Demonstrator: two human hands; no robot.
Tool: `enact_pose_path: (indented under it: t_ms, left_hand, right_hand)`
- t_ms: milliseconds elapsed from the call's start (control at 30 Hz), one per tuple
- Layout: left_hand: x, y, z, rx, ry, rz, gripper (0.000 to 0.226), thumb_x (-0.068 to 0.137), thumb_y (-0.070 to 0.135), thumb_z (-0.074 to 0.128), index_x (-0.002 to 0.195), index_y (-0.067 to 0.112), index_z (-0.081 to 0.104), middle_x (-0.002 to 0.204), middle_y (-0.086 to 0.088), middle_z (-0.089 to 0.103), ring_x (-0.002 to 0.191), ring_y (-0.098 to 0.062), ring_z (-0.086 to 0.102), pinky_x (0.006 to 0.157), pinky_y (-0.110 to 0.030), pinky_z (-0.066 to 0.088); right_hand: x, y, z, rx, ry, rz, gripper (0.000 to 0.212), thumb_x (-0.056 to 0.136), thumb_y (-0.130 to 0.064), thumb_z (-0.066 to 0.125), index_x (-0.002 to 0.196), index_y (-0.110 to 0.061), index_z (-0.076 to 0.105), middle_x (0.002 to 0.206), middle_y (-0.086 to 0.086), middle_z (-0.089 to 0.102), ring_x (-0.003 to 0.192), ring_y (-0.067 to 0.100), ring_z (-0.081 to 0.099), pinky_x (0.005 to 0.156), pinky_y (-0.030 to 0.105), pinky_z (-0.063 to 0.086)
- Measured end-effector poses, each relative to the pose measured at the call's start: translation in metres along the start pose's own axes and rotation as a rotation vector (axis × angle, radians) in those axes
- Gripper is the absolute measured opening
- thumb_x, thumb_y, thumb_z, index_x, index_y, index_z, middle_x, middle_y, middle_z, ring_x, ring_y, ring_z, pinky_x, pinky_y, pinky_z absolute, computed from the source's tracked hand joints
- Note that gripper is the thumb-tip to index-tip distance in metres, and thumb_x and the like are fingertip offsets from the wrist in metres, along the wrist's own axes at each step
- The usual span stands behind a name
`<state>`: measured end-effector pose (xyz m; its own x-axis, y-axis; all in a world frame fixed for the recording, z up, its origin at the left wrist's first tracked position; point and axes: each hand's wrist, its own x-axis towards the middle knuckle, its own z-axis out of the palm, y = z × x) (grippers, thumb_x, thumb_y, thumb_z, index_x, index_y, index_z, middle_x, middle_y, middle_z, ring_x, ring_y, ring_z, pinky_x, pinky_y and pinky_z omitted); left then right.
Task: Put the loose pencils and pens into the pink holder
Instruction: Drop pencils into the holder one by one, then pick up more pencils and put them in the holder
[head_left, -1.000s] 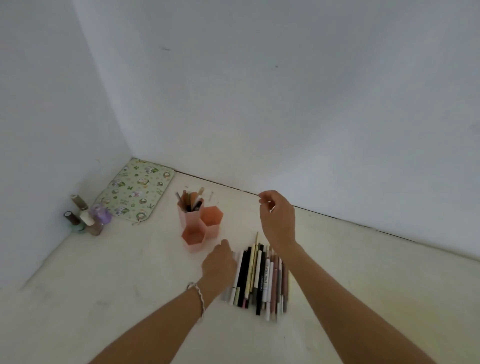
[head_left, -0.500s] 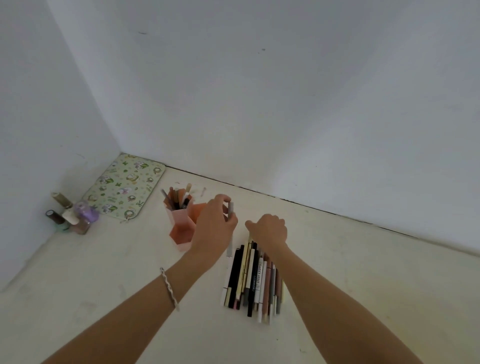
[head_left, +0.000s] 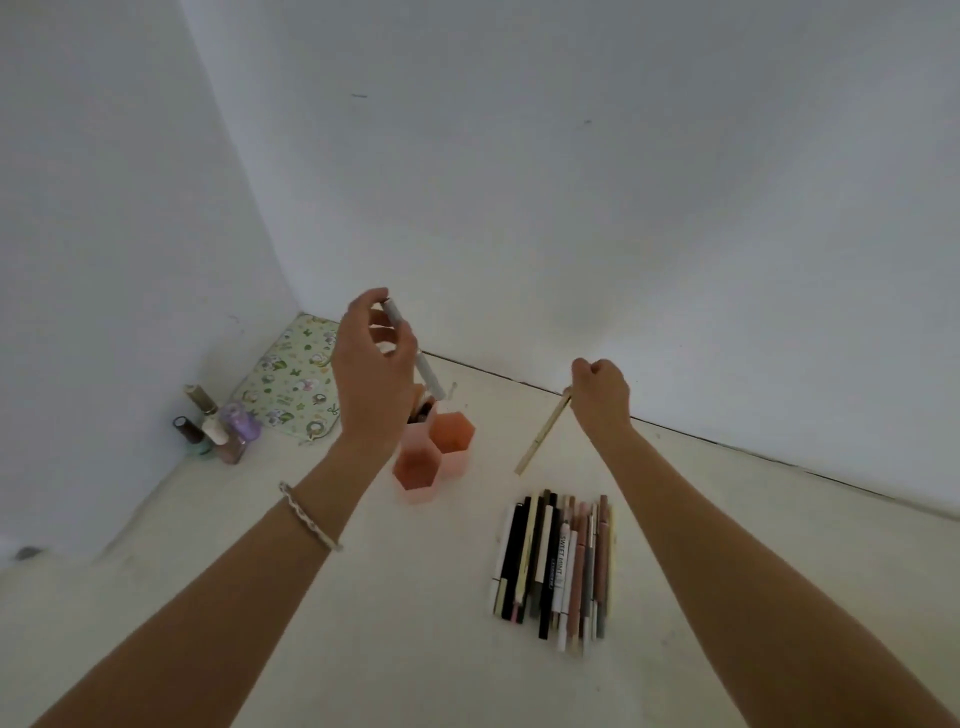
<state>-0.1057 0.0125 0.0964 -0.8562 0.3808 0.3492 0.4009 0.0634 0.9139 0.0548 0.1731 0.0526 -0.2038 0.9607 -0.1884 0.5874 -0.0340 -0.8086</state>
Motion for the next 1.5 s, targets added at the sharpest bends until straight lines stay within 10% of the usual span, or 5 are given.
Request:
enact_pose_path:
  t_ms: [367,800,1033,1167,1500]
  left_hand:
    - [-0.010,-0.059,-0.026,0.491,-0.237,0.211,0.020,0.091,0.016,0.065,0.111,0.014,0.071,0.110,-0.003,0.070,0.105,-0.023,0.063,0.095,-0.032,0.045]
    - [-0.009,-0.017,-0.040,0.154,-0.166,0.060,0.037,0.084,-0.002,0.053,0.105,0.027,0.061,0.097,0.012,0.061,0.083,-0.003,0.059,0.072,-0.015,0.047]
    - [-0.077,-0.016,0.016,0.455,-0.711,0.086,0.017,0.091,0.012,0.055,0.102,0.022,0.065,0.089,0.014,0.062,0.080,-0.002,0.058,0.081,-0.024,0.052]
    - [-0.124,-0.052,0.043,0.758,-0.990,-0.090,0.025,0.096,0.014,0.050,0.120,0.014,0.056,0.122,-0.001,0.059,0.114,-0.015,0.055,0.095,-0.023,0.043]
    - [-0.146,-0.077,0.069,0.841,-0.882,-0.313,0.022,0.094,0.028,0.053,0.108,0.012,0.055,0.108,-0.006,0.062,0.097,-0.025,0.060,0.078,-0.032,0.049]
  right_hand:
    - [-0.051,-0.073,0.018,0.694,0.136,-0.231,0.010,0.101,-0.014,0.043,0.110,-0.014,0.050,0.072,0.007,0.064,0.058,0.014,0.059,0.057,0.025,0.050]
    - [-0.086,-0.036,0.079,-0.177,-0.067,-0.826,0.021,0.099,-0.017,0.052,0.113,-0.010,0.065,0.109,0.003,0.066,0.098,0.019,0.060,0.089,0.029,0.047]
    - [-0.065,-0.014,0.025,-0.050,0.096,-0.573,0.026,0.099,-0.013,0.045,0.119,-0.015,0.061,0.111,-0.003,0.066,0.094,0.011,0.061,0.084,0.025,0.049]
    - [-0.057,0.015,-0.009,0.028,0.076,-0.402,0.022,0.096,-0.012,0.047,0.110,-0.022,0.062,0.091,-0.007,0.066,0.067,0.006,0.057,0.069,0.022,0.048]
    - [-0.044,0.086,-0.060,0.067,0.056,-0.129,0.024,0.089,-0.003,0.048,0.096,-0.020,0.064,0.077,-0.003,0.065,0.047,0.002,0.050,0.048,0.014,0.042]
